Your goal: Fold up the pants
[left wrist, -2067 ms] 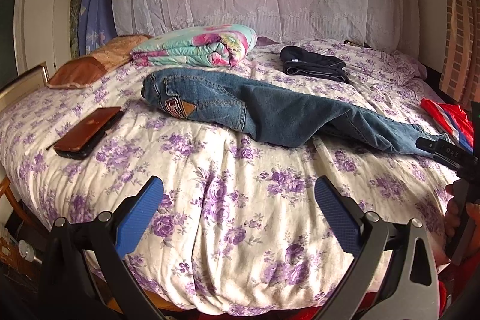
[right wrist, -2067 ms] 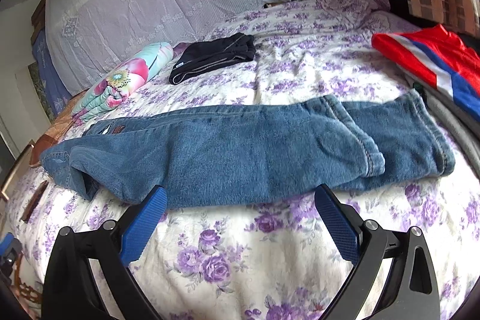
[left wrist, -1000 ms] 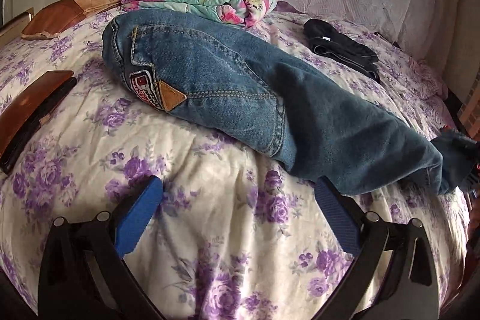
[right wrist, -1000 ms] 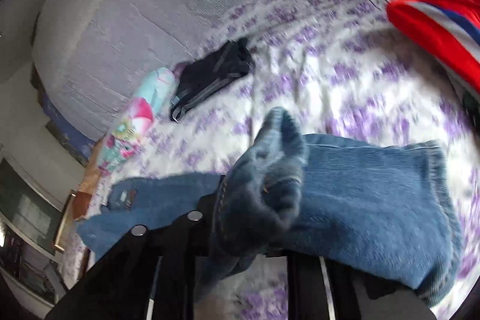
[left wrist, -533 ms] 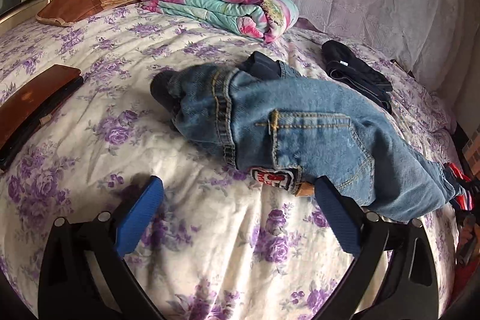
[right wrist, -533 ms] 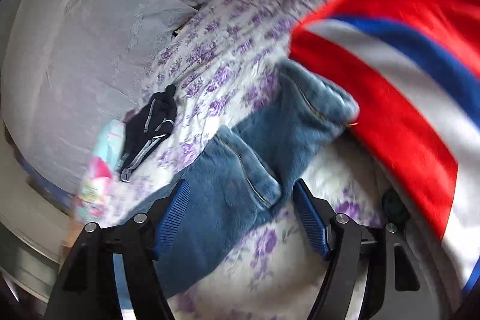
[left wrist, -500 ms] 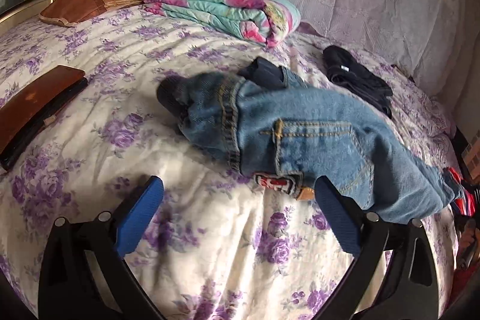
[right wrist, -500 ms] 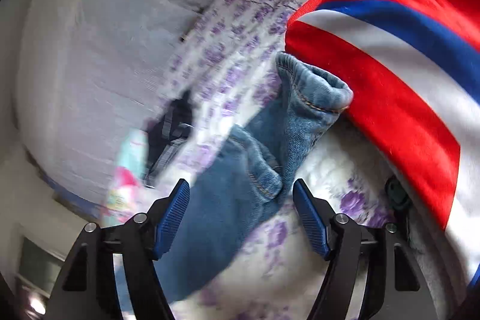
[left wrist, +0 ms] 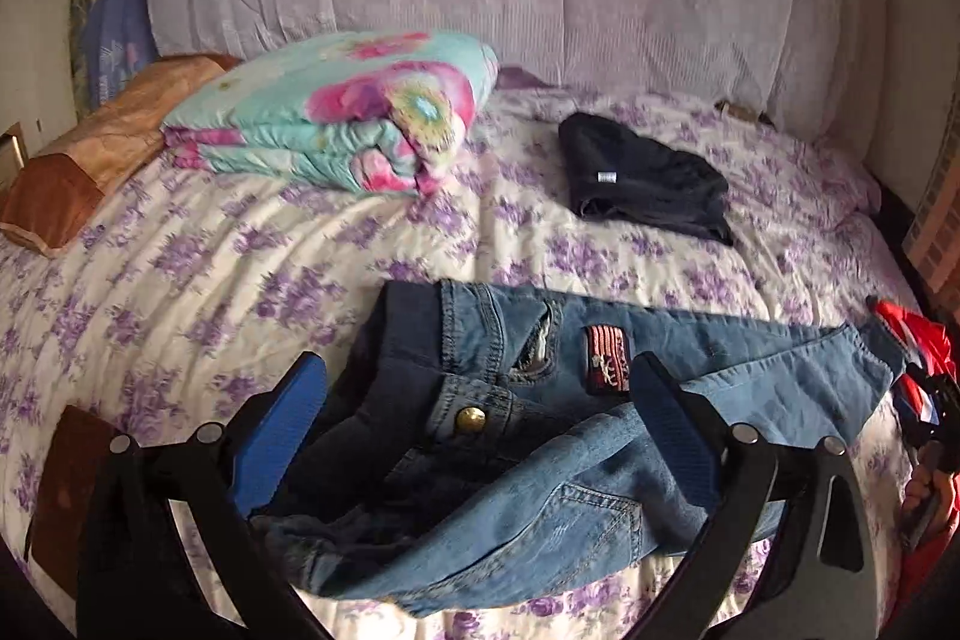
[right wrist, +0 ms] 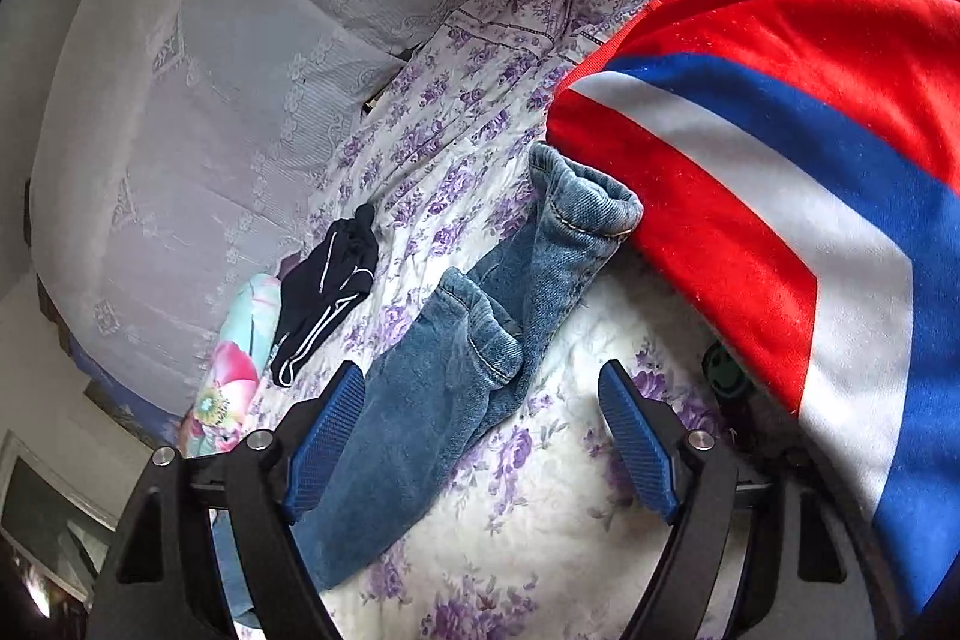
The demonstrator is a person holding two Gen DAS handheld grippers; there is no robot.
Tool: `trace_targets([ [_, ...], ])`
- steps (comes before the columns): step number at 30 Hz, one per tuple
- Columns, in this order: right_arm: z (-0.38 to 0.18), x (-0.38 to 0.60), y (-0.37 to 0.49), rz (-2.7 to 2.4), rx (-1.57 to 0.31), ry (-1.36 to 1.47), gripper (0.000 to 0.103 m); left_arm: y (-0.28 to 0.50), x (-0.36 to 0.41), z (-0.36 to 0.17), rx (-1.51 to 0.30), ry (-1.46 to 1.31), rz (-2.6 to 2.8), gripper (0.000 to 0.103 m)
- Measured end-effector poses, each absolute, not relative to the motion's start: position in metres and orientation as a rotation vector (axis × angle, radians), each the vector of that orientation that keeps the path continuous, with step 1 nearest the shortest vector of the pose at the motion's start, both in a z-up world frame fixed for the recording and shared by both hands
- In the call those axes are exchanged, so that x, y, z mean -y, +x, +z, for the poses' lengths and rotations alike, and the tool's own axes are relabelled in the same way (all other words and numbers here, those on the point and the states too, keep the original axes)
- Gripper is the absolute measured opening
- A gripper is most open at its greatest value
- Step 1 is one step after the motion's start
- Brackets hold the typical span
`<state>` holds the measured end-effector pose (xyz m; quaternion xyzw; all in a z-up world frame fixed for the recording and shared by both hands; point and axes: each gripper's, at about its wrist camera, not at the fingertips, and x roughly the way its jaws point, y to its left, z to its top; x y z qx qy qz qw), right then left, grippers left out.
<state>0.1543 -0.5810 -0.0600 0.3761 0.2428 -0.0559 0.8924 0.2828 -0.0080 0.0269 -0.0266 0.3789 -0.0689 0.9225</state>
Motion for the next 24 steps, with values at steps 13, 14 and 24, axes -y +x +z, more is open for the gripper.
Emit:
trace_targets([
  [13, -0.052, 0.574, 0.152, -0.118, -0.497, 0.743, 0.087, 0.115, 0.045, -0.079, -0.907, 0.335, -0.303, 0.098],
  [14, -0.051, 0.573, 0.152, -0.123, -0.494, 0.732, 0.087, 0.109, 0.046, -0.075, -0.883, 0.334, -0.302, 0.098],
  [24, -0.031, 0.544, 0.135, -0.126, -0.383, 0.535, 0.087, 0.160, -0.014, -0.010, -0.676, -0.166, -0.321, 0.098],
])
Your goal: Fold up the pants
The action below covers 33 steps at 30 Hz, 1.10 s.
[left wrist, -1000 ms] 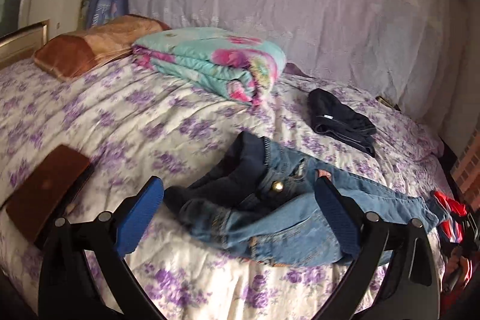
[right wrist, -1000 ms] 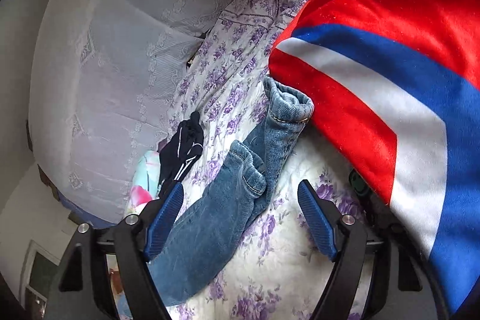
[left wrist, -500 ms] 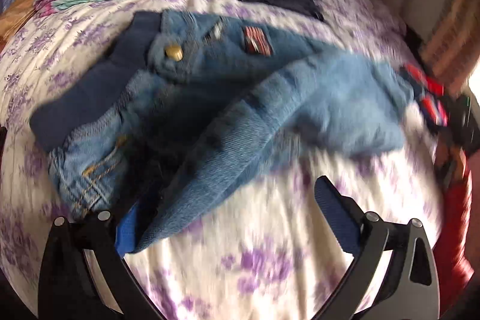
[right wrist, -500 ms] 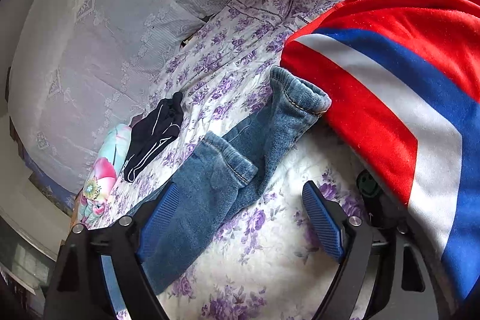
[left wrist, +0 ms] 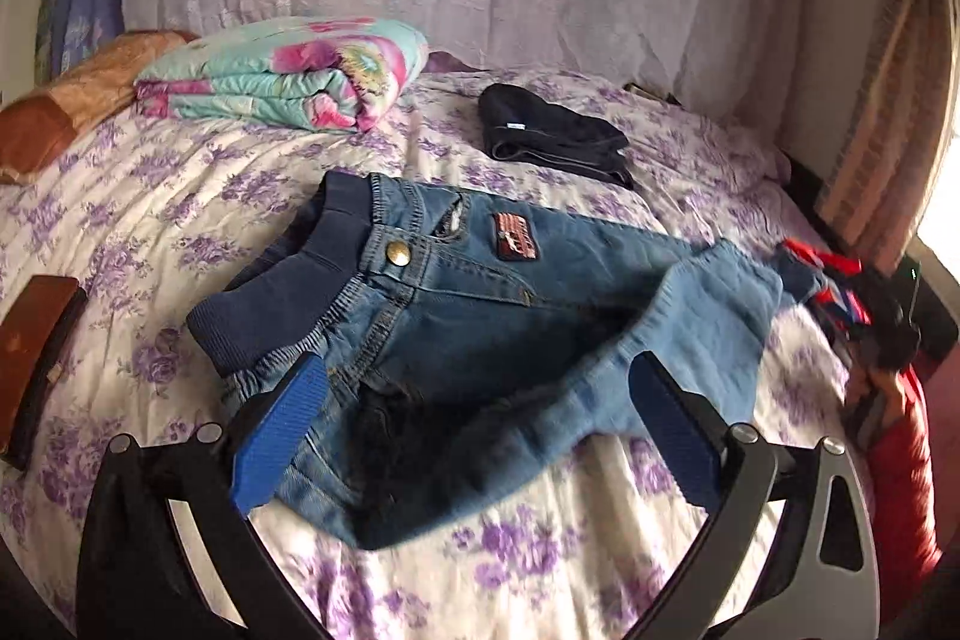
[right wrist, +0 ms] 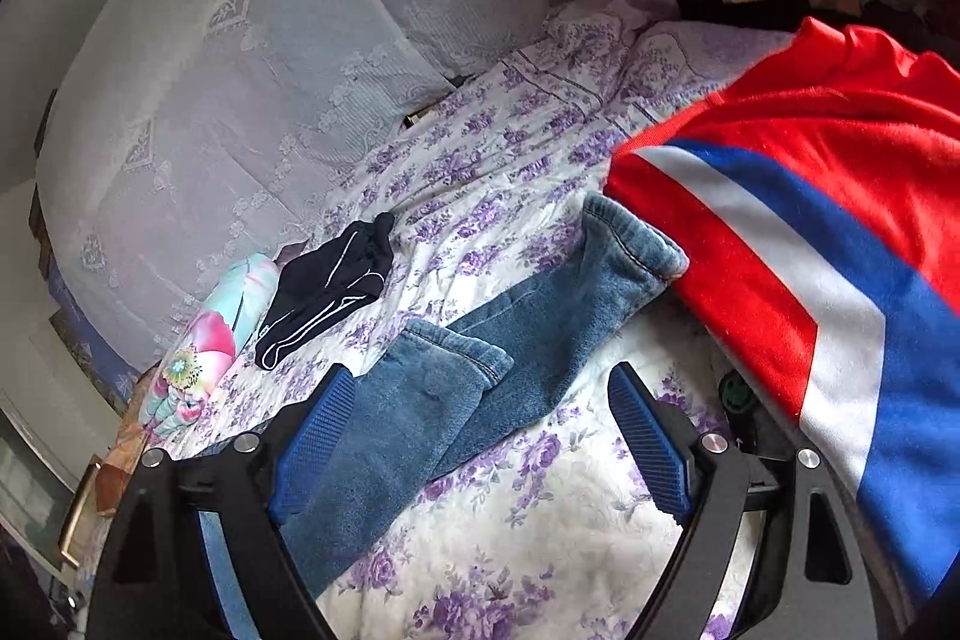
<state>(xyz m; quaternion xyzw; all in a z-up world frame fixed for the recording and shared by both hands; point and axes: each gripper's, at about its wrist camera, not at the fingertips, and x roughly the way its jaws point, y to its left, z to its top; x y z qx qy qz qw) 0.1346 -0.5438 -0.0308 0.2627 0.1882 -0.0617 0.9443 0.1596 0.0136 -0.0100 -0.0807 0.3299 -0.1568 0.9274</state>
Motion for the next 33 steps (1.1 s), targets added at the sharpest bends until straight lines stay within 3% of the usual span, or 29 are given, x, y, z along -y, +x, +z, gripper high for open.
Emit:
trace_targets([
  [3, -0.027, 0.534, 0.132, -0.122, -0.371, 0.480, 0.087, 0.193, -0.027, -0.048, -0.784, -0.311, -0.307, 0.098],
  [5, -0.024, 0.527, 0.134, -0.126, -0.391, 0.472, 0.087, 0.191, -0.026, -0.068, -0.732, -0.274, -0.271, 0.099],
  [16, 0.006, 0.384, 0.233, -0.019, -0.687, 0.353, 0.087, 0.185, -0.027, -0.069, -0.691, -0.269, -0.287, 0.099],
  [26, -0.027, 0.268, 0.310, -0.120, -0.885, -0.155, 0.085, 0.184, -0.029, -0.069, -0.686, -0.287, -0.298, 0.099],
  [30, -0.037, 0.270, 0.281, -0.158, -0.962, -0.430, 0.085, 0.184, -0.029, -0.069, -0.685, -0.290, -0.300, 0.099],
  [33, -0.028, 0.306, 0.223, -0.119, -0.982, -0.379, 0.087, 0.183, -0.031, -0.069, -0.677, -0.307, -0.314, 0.098],
])
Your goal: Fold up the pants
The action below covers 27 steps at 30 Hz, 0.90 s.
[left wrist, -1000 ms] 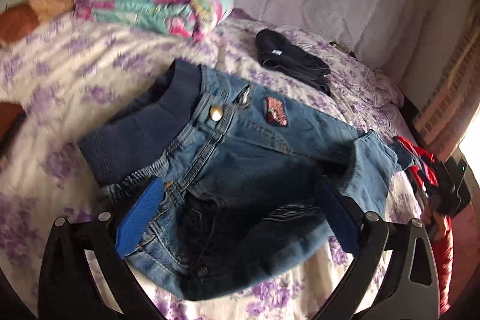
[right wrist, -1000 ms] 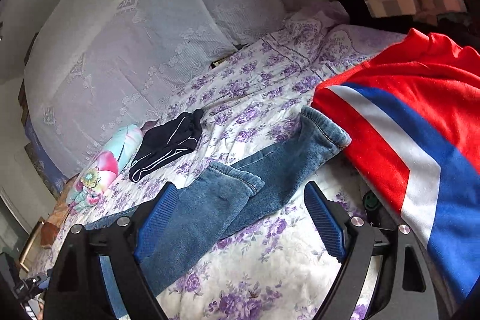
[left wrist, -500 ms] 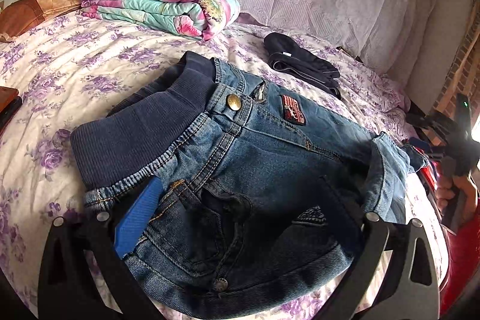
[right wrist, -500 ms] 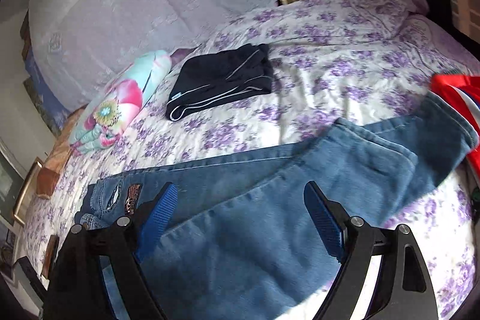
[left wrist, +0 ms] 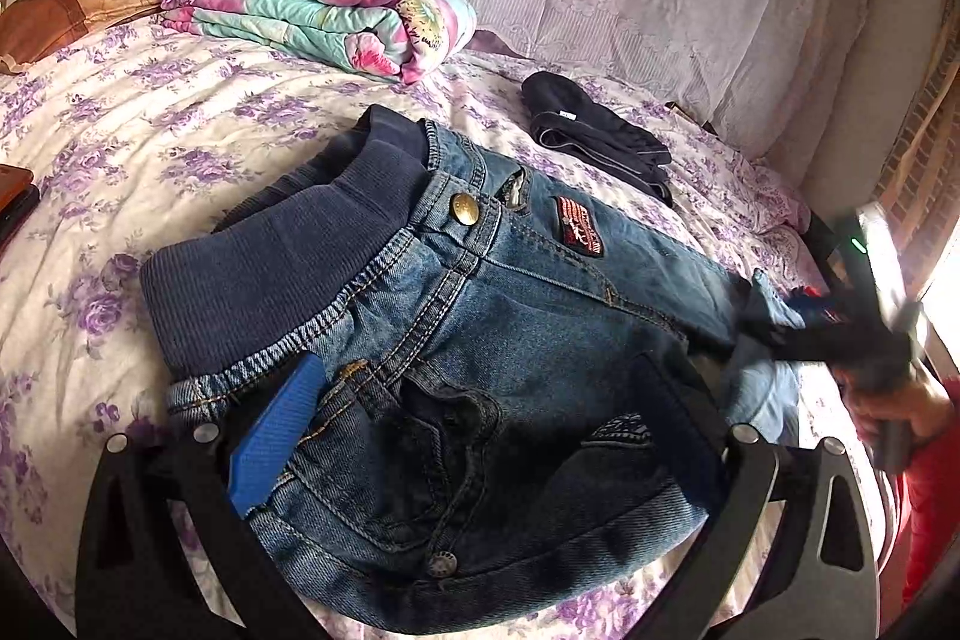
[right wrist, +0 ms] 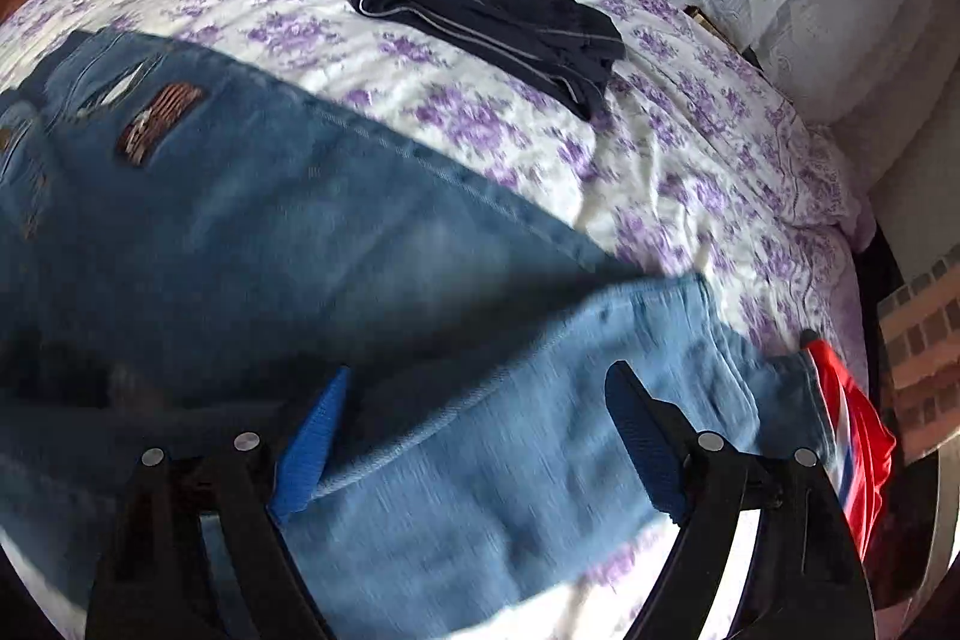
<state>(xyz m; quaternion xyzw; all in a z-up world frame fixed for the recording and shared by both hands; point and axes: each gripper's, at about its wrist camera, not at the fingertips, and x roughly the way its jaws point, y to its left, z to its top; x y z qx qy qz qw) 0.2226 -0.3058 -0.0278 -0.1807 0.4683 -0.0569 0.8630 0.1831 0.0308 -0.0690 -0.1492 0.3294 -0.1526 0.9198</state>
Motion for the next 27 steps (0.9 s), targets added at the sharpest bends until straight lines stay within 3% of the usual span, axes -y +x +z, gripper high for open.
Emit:
trace_targets([
  [6, -0.041, 0.368, 0.088, -0.107, -1.057, -0.147, 0.087, 0.182, -0.035, -0.068, -0.664, -0.334, -0.331, 0.098],
  [10, -0.041, 0.400, 0.042, -0.080, -0.980, 0.104, 0.087, 0.181, -0.036, -0.068, -0.661, -0.343, -0.336, 0.098],
  [15, -0.002, 0.414, 0.080, -0.073, -0.820, 0.306, 0.087, 0.181, -0.037, -0.068, -0.660, -0.346, -0.338, 0.098],
  [22, -0.001, 0.370, 0.211, -0.169, -0.887, 0.125, 0.087, 0.181, -0.038, -0.068, -0.656, -0.358, -0.345, 0.098],
  [23, -0.009, 0.369, 0.224, -0.191, -0.920, 0.094, 0.084, 0.181, -0.039, -0.068, -0.655, -0.360, -0.346, 0.098],
  [26, -0.028, 0.385, 0.224, -0.162, -0.964, 0.179, 0.022, 0.181, -0.039, -0.067, -0.653, -0.367, -0.350, 0.098],
  [27, -0.024, 0.395, 0.210, -0.138, -0.914, 0.244, 0.013, 0.180, -0.039, -0.067, -0.651, -0.371, -0.353, 0.098],
])
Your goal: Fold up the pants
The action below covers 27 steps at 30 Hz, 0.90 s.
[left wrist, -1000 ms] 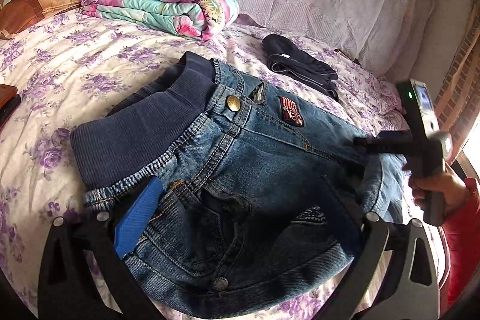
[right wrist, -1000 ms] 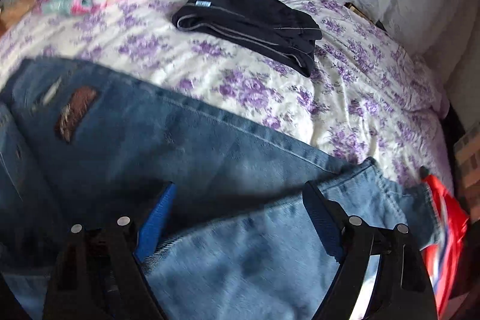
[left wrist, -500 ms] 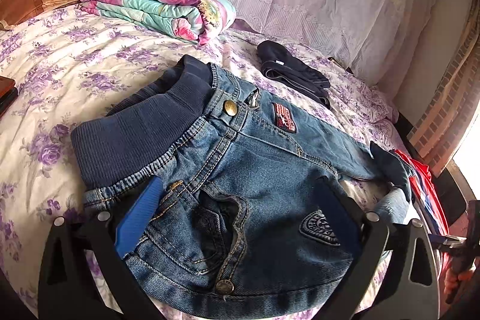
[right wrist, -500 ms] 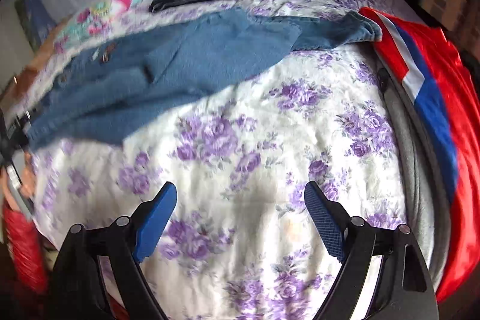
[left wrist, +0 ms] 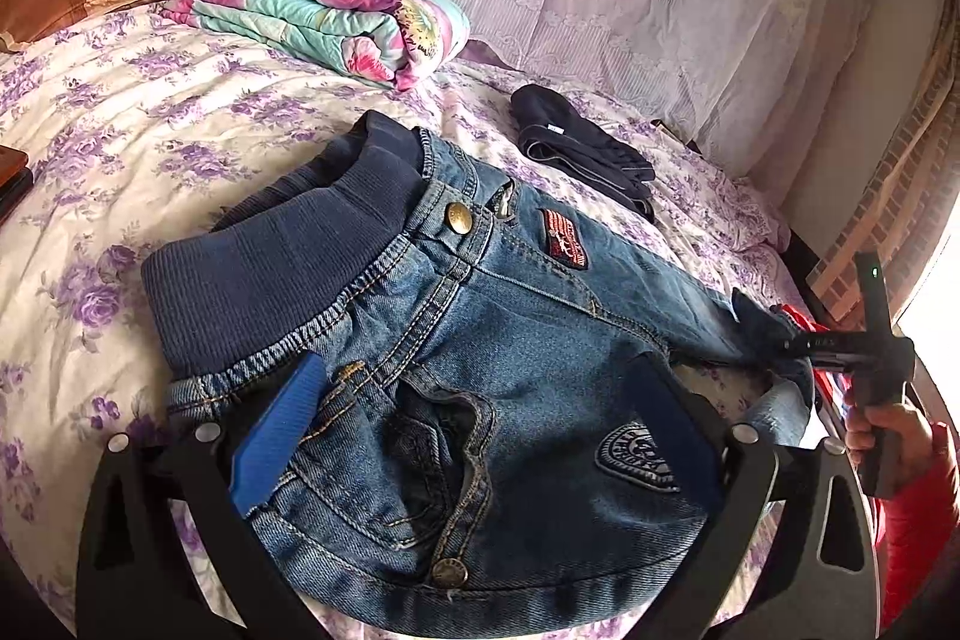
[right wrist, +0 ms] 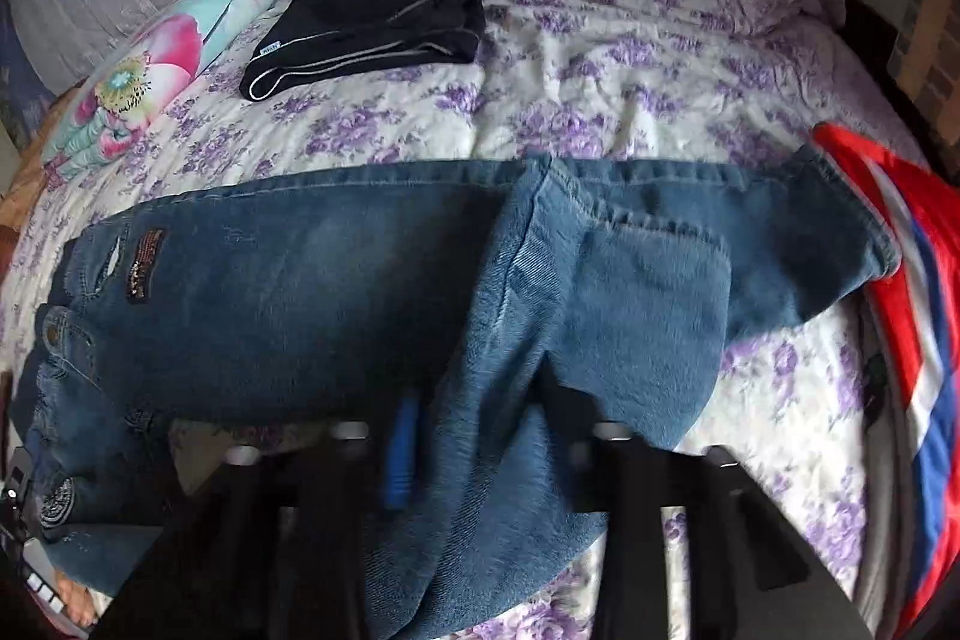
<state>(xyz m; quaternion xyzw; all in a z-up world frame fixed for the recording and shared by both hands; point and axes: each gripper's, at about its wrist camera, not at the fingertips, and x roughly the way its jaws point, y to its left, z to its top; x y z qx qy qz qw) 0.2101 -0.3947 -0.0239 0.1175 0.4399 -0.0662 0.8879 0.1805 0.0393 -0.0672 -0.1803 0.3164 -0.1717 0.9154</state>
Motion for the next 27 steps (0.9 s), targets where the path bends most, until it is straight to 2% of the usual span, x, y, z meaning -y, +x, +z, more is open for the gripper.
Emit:
trace_targets([
  [4, 0.008, 0.437, 0.112, -0.004, -0.689, 0.456, 0.009, 0.180, -0.042, -0.067, -0.644, -0.387, -0.365, 0.098],
  [7, -0.010, 0.480, 0.029, 0.049, -0.645, 0.650, 0.011, 0.179, -0.044, -0.067, -0.634, -0.403, -0.381, 0.098],
  [8, -0.030, 0.493, 0.006, 0.018, -0.680, 0.695, 0.030, 0.178, -0.045, -0.067, -0.632, -0.409, -0.386, 0.098],
  [9, -0.051, 0.505, -0.014, -0.070, -0.725, 0.725, 0.065, 0.178, -0.046, -0.067, -0.631, -0.415, -0.391, 0.098],
  [10, -0.068, 0.516, -0.033, -0.153, -0.745, 0.759, 0.073, 0.177, -0.047, -0.067, -0.629, -0.420, -0.398, 0.098],
  [11, -0.078, 0.524, -0.049, -0.130, -0.718, 0.802, 0.062, 0.176, -0.048, -0.066, -0.627, -0.426, -0.406, 0.098],
  [12, -0.080, 0.529, -0.060, -0.091, -0.688, 0.828, 0.057, 0.176, -0.049, -0.066, -0.627, -0.429, -0.413, 0.098],
  [13, -0.076, 0.532, -0.066, -0.075, -0.668, 0.854, 0.057, 0.175, -0.050, -0.066, -0.629, -0.430, -0.420, 0.098],
  [15, -0.070, 0.534, -0.065, -0.032, -0.641, 0.905, 0.070, 0.170, -0.050, -0.064, -0.640, -0.413, -0.424, 0.098],
  [16, -0.070, 0.534, -0.058, -0.022, -0.651, 0.909, 0.071, 0.166, -0.050, -0.062, -0.646, -0.400, -0.418, 0.098],
  [21, -0.075, 0.528, -0.026, -0.046, -0.673, 0.864, 0.072, 0.127, -0.077, -0.052, -0.657, -0.428, -0.387, 0.098],
  [27, -0.080, 0.526, -0.014, -0.033, -0.620, 0.801, 0.073, 0.125, -0.144, -0.070, -0.750, -0.745, -0.392, 0.098],
])
